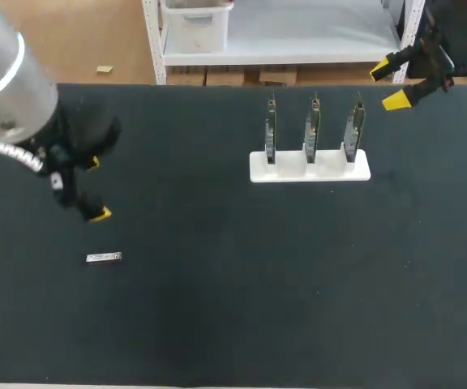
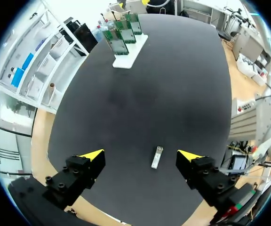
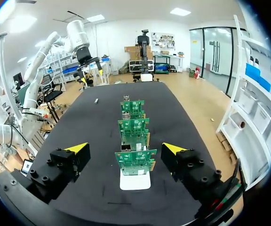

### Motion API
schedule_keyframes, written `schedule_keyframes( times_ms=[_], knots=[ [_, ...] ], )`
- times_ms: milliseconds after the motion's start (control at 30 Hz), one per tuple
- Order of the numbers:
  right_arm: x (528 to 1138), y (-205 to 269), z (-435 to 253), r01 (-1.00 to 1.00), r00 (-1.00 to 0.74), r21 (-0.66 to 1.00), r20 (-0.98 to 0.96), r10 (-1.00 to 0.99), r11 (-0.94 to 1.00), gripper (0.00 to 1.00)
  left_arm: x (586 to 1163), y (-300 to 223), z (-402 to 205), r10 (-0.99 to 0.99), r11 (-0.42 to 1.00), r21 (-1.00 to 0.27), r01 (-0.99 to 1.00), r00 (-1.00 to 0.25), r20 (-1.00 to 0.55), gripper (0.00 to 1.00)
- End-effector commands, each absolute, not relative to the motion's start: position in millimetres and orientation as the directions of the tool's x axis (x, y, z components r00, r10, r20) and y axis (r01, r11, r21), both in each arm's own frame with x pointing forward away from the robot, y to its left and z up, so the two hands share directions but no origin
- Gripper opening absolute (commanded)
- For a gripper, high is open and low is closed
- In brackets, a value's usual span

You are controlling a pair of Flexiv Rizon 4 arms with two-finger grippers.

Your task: Pick up the optical module with the left hand, and insert it into the network port with the right hand.

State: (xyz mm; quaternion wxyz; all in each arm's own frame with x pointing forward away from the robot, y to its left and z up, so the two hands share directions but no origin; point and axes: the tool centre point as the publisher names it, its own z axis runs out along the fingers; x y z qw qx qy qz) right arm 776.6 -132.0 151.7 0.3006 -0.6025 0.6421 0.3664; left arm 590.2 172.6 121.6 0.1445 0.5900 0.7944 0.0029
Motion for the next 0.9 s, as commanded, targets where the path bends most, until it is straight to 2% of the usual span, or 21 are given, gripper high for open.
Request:
schedule_keyframes(
  times_ms=[33,267,600,900],
  knots=[
    [775,-132,152,-0.994,-0.093,0.105,-0.827,-0.555,0.009,1.00,587,180,106,0.947,0.270,0.138,0.953,-0.237,-0.215,1.00],
    [775,-132,152,-0.994,-0.093,0.105,-0.827,-0.555,0.009,1.00,582,196,75,0.968,0.218,0.039,0.975,-0.211,-0.139,1.00],
    [775,-132,152,-0.994,-0.093,0.105,-0.827,-0.555,0.009,1.00,572,201,41,0.960,0.224,-0.044,0.973,-0.229,-0.160,1.00],
    [775,-132,152,-0.994,-0.093,0.105,-0.827,-0.555,0.009,1.00,566,202,17,0.977,0.192,-0.049,0.980,-0.195,-0.087,1.00]
  ],
)
